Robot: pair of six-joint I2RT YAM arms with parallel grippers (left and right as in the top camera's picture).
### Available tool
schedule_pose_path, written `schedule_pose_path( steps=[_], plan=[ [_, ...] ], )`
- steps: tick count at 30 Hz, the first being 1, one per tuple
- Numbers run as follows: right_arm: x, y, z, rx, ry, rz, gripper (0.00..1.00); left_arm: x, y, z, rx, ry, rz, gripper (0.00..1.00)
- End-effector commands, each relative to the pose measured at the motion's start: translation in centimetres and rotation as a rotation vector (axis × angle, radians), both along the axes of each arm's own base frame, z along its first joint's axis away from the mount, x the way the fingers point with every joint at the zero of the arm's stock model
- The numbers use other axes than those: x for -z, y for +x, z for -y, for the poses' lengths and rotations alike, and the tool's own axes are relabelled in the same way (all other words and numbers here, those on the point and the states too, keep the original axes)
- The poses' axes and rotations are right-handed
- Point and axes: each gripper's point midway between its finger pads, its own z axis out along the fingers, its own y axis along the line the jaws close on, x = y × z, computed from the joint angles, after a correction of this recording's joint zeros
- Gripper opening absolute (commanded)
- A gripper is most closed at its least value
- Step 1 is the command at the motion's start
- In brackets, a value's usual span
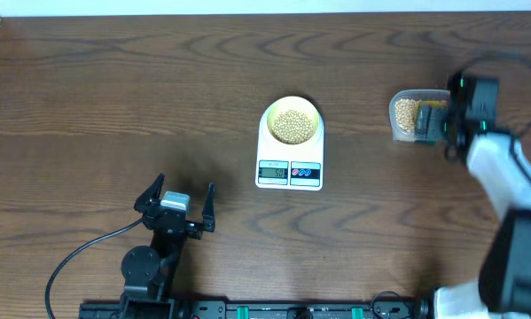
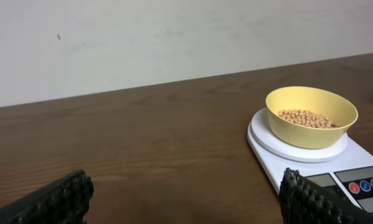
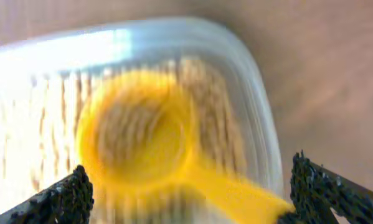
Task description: Scoop item into bowl and weigh 50g on scale
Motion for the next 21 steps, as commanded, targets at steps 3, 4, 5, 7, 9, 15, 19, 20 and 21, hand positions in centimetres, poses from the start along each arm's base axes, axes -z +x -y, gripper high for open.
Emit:
schedule_pose_path(
  steps=[3,4,5,7,9,15,19,20,21],
  plan=[
    [-2.9,-5.8,-0.3,0.007,-0.014,0.021,0.99,1.6,0.0,-0.2,-0.011,-0.002,-0.046,0.98],
    [-2.9,-6.8,-0.4,0.006,-0.011,-0.002,0.99,1.6,0.0,-0.2,-0.012,-0.002,-0.046,0.98],
    [-3.0,-7.9,-0.6,0.005,-0.007,-0.029,0.99,1.6,0.0,-0.2,-0.012,-0.002,-0.046,0.98],
    [-3.2,-9.8,-0.9,0.005,0.000,-0.075,0.99,1.6,0.0,-0.2,-0.011,-0.001,-0.046,0.98],
    [-3.4,-11.4,-1.2,0.003,0.005,-0.111,0.99,1.6,0.0,-0.2,-0.012,-0.002,-0.046,0.98],
    [-3.3,-12.7,-2.4,-0.034,0.008,-0.156,0.99,1.6,0.0,-0.2,-0.011,-0.002,-0.046,0.98],
    [-3.2,-12.3,-6.1,-0.160,0.080,-0.147,0.99,1.6,0.0,-0.2,-0.011,-0.002,-0.046,0.98],
    [-3.3,-12.1,-7.2,-0.195,0.093,-0.138,0.99,1.6,0.0,-0.2,-0.012,-0.001,-0.046,0.98],
    [-3.4,-11.9,-7.9,-0.223,0.093,-0.130,0.99,1.6,0.0,-0.2,-0.011,-0.001,-0.046,0.98]
  ],
)
